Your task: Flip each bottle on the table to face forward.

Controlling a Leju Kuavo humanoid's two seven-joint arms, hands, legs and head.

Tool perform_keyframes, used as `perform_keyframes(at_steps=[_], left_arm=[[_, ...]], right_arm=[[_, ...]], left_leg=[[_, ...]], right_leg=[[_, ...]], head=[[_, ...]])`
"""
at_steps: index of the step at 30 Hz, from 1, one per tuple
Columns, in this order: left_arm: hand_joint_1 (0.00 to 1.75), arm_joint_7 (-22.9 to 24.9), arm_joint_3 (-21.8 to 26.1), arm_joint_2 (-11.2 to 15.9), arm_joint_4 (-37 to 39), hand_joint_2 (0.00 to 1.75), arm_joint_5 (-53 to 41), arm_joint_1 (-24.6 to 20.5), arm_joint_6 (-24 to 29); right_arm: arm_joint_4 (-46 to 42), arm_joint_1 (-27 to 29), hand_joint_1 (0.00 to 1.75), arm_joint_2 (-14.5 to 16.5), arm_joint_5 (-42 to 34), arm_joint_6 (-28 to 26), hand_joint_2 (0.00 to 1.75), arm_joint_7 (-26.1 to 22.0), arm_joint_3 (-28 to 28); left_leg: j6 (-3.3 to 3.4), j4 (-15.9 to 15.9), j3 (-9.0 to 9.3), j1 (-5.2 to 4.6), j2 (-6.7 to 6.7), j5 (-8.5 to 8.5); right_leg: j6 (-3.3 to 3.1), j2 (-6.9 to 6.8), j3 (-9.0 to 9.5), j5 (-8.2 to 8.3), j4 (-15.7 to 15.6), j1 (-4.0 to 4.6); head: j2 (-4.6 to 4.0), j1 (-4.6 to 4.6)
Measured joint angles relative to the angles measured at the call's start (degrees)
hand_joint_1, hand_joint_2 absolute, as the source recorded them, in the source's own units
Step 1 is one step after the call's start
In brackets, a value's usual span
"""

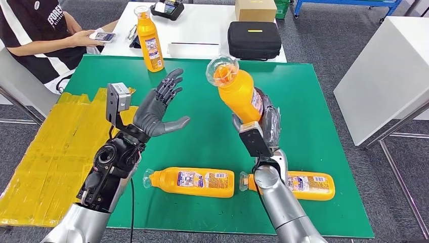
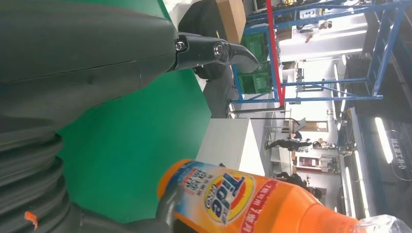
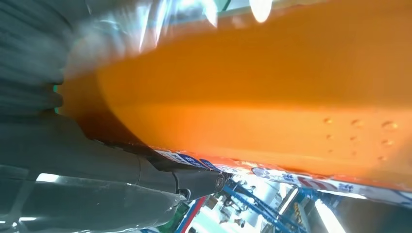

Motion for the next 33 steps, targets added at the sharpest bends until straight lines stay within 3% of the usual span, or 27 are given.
perform_keyframes(at_steps=[16, 33], left_arm=[[0.00, -1.62, -1.66, 0.21, 1.16, 1.75, 0.35, -0.56, 1.86], [0.00, -1.92, -2.53, 0.22, 1.16, 1.75, 0.32, -0.55, 1.90]], right_arm=[[1.31, -1.28, 1.75, 3.02, 3.79, 4.46, 1.75, 2.34, 8.38], [2.45, -4.27, 1.75, 4.39, 2.47, 5.11, 1.75, 3.18, 9.94]], left_leg=[[0.00, 0.00, -0.02, 0.01, 0.00, 0.00], [-0.01, 0.00, -0.02, 0.01, 0.00, 0.00]], right_leg=[[-0.01, 0.00, -0.02, -0.01, 0.00, 0.00], [-0.01, 0.00, -0.02, -0.01, 0.00, 0.00]], head=[[0.00, 0.01], [0.00, -0.01]])
